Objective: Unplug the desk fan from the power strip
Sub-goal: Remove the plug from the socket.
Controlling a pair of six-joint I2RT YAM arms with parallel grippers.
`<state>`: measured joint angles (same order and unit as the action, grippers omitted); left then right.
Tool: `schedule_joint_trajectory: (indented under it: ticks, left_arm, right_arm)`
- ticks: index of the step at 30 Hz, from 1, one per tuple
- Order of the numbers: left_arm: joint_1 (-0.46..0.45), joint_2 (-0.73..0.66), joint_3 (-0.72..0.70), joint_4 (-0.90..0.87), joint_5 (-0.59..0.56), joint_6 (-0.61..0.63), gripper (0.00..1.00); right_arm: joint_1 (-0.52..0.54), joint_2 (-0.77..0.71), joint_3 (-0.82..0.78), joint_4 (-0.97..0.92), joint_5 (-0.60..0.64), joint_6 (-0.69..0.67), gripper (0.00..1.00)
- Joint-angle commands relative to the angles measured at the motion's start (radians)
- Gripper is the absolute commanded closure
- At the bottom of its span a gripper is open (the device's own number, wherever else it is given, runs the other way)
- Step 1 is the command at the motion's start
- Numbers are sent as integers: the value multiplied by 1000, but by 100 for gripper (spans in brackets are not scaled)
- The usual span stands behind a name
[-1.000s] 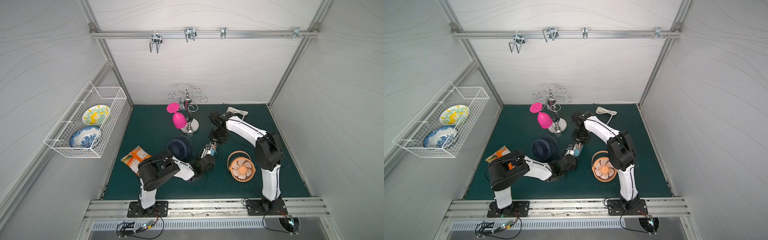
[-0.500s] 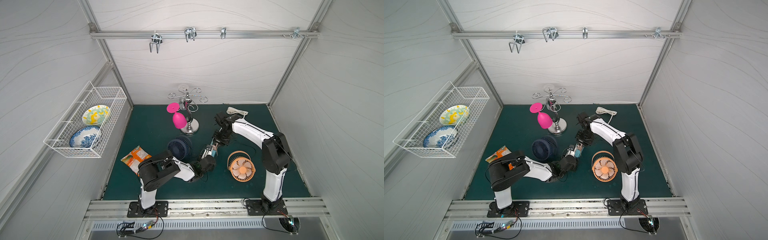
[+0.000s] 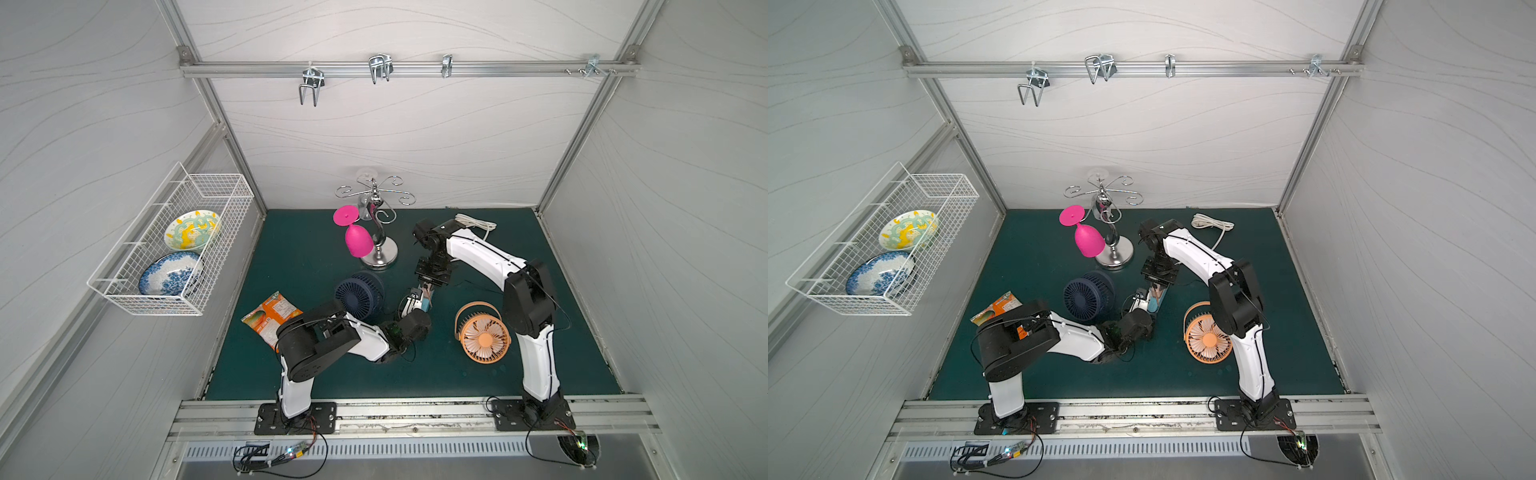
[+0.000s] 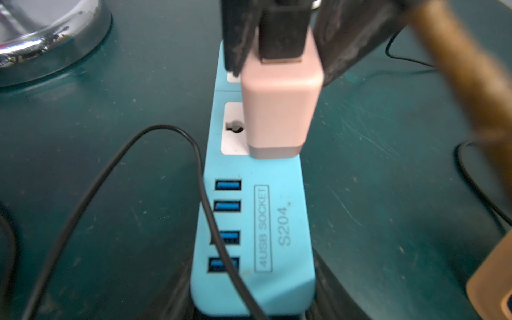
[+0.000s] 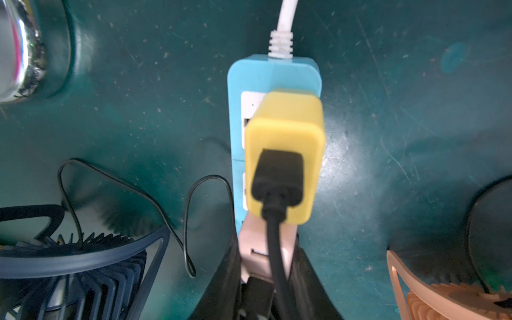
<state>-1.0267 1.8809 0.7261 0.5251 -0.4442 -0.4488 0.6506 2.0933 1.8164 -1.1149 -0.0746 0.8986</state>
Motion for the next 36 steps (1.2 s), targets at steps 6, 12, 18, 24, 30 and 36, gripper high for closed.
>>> schedule_joint_trajectory:
  ticks: [6,12,18,24,30,36]
  left_arm:
    - [-6,56,-34,-133,51,-36,94]
    - [-6,51,-20,-146,48,-20,93]
    - [-6,56,-17,-153,49,-21,93]
    - [-6,52,-21,-150,46,-22,93]
    - [-6,49,-21,-159,38,-24,93]
    - [-6,39,-22,-167,28,-22,92]
  right_arm:
    - [-103,-89,-125,131,-119,40,100]
    - [-33,-67,-46,68,0,-11,100]
    - [36,-18,44,-1,86,-62,100]
    - [-16,-77,-71,79,12,-30,100]
    - [-41,-164,-132,139,-32,-18,100]
    - [-66,-238,-103,124,-42,-19,100]
